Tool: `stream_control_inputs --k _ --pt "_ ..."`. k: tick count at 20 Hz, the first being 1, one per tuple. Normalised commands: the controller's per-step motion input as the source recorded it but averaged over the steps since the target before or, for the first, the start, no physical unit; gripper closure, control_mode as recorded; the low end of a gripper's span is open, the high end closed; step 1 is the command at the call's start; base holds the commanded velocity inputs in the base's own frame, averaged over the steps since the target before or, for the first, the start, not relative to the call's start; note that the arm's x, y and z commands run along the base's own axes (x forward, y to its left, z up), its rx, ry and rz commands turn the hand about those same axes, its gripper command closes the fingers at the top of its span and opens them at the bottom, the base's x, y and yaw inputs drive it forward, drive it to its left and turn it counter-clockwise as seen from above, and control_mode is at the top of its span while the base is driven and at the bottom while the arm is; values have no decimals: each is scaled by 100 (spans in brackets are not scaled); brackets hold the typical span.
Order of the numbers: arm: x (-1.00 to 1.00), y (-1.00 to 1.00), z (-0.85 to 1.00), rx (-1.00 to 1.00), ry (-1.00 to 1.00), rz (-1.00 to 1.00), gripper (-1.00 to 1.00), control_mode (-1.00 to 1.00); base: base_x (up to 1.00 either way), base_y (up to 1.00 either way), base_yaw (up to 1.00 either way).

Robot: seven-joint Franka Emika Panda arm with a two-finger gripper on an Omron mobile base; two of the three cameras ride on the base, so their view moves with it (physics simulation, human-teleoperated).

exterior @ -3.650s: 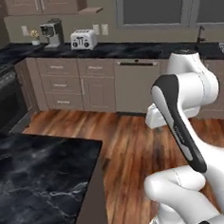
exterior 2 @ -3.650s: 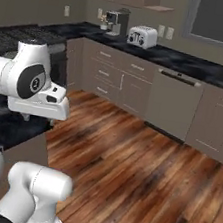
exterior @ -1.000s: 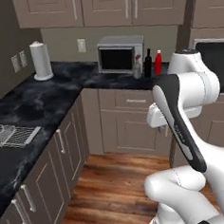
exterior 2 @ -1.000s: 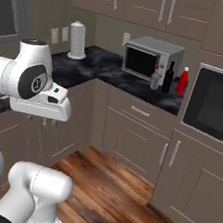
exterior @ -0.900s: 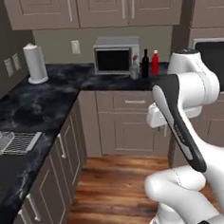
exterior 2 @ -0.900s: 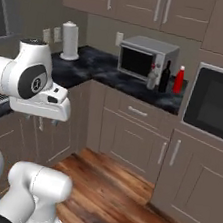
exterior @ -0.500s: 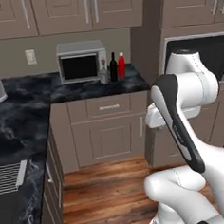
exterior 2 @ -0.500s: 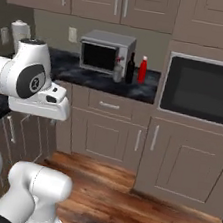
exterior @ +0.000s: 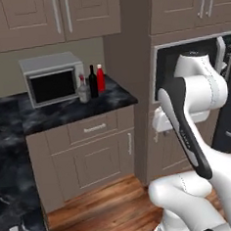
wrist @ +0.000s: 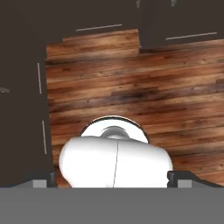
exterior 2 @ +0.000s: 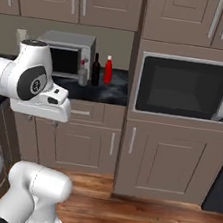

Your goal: Move the drinks to the dining counter.

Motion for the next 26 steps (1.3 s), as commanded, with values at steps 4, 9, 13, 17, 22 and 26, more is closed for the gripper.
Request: stream_control_inputs --k 4,9,13,17,22,26 --pt "0 0 0 0 0 0 -100 100 84 47 -5" --pt "0 0 0 0 0 0 -100 100 83 36 0" --pt "0 0 0 0 0 0 -100 100 68 23 0" --pt "0 0 0 0 0 0 -100 100 49 34 7" --pt "0 0 0 0 0 0 -100 100 43 35 19" --pt "0 0 0 0 0 0 -100 100 34 21 14"
